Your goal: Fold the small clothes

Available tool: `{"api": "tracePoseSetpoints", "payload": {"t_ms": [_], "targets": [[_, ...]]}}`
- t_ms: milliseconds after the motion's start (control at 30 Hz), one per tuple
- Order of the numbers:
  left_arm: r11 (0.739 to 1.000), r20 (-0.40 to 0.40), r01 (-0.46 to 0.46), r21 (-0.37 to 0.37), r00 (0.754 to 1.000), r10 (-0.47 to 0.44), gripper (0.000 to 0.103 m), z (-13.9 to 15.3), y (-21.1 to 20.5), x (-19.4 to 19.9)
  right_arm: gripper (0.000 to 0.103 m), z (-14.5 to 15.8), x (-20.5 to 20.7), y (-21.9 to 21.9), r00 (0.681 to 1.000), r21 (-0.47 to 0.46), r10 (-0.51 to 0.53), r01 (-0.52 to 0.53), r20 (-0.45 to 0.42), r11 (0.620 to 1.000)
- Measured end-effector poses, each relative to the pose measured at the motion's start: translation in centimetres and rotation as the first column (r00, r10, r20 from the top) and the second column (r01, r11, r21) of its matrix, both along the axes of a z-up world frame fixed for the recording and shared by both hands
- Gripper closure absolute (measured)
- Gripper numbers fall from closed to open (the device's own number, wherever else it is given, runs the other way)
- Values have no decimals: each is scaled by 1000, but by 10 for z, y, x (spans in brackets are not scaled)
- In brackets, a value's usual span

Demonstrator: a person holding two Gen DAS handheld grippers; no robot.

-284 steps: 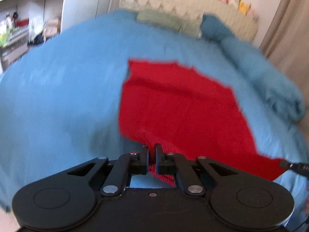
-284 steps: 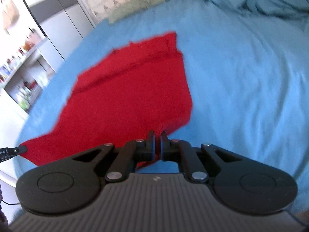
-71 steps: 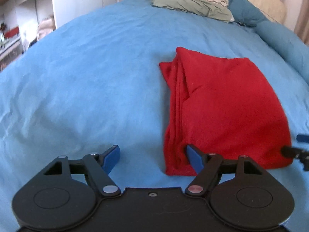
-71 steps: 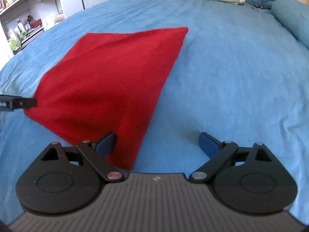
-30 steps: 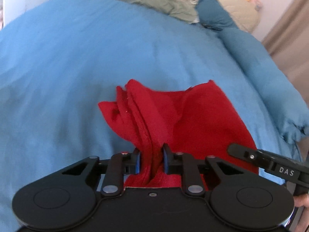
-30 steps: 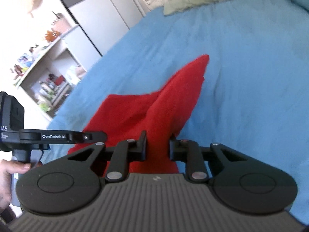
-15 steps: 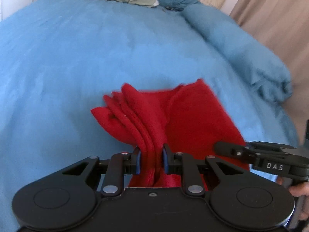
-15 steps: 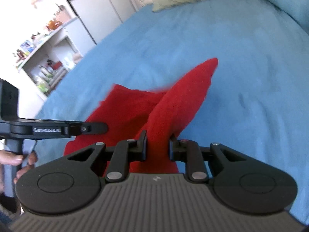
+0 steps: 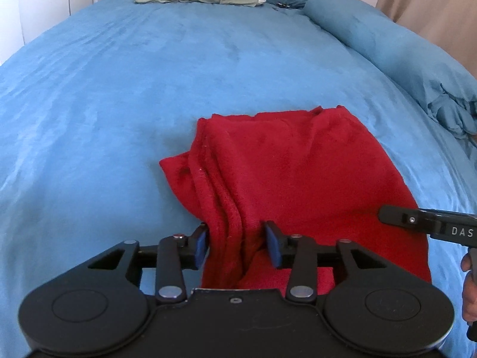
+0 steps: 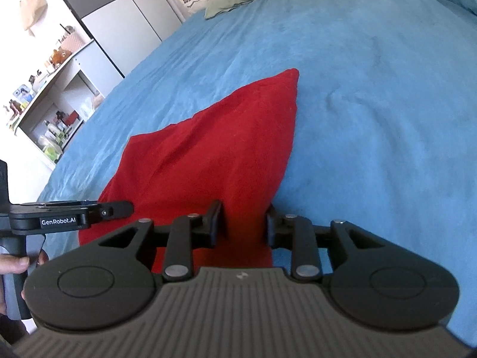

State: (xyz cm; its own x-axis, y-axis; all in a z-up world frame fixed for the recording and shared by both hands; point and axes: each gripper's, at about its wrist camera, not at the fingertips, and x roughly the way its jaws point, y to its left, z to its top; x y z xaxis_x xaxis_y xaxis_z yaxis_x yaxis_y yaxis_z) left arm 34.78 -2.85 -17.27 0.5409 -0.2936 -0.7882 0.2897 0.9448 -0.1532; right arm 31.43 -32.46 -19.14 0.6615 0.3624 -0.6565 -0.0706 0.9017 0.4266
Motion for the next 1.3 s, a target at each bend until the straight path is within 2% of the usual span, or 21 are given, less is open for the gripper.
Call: {"api": "tracePoseSetpoints", "payload": {"t_ms": [133, 167, 200, 233, 267, 300, 367, 500, 633, 733, 767, 867, 1033, 1067, 1100, 1133, 1233, 1300], "targets": [[1000, -6, -7, -5, 1000, 7, 54, 7, 2, -7, 51, 10, -5, 2, 1000, -23, 17, -16, 20, 1000], [1000, -2, -5, 1, 1000, 5, 50, 8, 4, -8, 44, 13, -7, 2, 999, -32, 21, -20, 29, 999], [1000, 9, -5, 10, 1000, 5, 40, 11, 5, -9, 40, 16, -8, 2, 999, -39, 24, -23, 40, 999], [1000, 22, -9, 20, 1000, 8, 35, 12, 6, -10, 28, 18, -10, 1, 998, -48, 22, -19, 53, 999], [999, 39, -15, 33, 999, 13, 25, 14, 9, -11, 16, 21, -12, 1, 997, -63, 12, -8, 71, 998], [999, 51, -22, 40, 999, 20, 21, 14, 11, -13, 14, 24, -13, 1, 996, -77, 2, 5, 89, 997], [998, 58, -45, 47, 997, 42, 20, 13, 19, -12, 13, 24, -12, -1, 995, -100, -18, 27, 96, 995], [995, 19, -95, 26, 995, 94, 16, 1, 34, -3, 14, 11, -3, -3, 998, -157, -56, 62, 39, 986], [994, -6, -106, 40, 994, 107, 13, -15, 34, 3, 13, -2, 0, -4, 997, -155, -79, 80, 10, 985], [991, -7, -129, 35, 992, 129, 13, -8, 37, 1, 13, 1, -2, -4, 996, -154, -93, 94, 16, 984], [991, 2, -127, 36, 992, 127, 16, -1, 36, -3, 13, 7, -3, -4, 995, -156, -94, 97, 23, 983], [993, 62, -105, 55, 993, 101, 16, 29, 33, -21, 13, 36, -20, 1, 994, -171, -80, 92, 76, 981], [990, 203, -122, 67, 973, 106, 14, 107, 36, -75, 12, 109, -65, 10, 986, -175, -72, 98, 150, 980], [990, 227, -128, 58, 967, 112, 12, 123, 37, -89, 10, 125, -77, 12, 984, -179, -80, 108, 157, 978], [990, 248, -131, 44, 962, 117, 5, 138, 39, -103, 8, 140, -89, 15, 982, -188, -91, 122, 165, 975], [991, 265, -132, 31, 957, 119, 2, 151, 41, -116, 0, 154, -102, 18, 980, -198, -102, 135, 168, 971], [990, 302, -140, 12, 945, 130, 0, 186, 44, -159, 0, 192, -143, 23, 974, -202, -150, 183, 167, 962], [987, 304, -159, 38, 942, 140, 0, 202, 45, -185, 0, 209, -168, 27, 971, -213, -167, 202, 169, 956]]}}
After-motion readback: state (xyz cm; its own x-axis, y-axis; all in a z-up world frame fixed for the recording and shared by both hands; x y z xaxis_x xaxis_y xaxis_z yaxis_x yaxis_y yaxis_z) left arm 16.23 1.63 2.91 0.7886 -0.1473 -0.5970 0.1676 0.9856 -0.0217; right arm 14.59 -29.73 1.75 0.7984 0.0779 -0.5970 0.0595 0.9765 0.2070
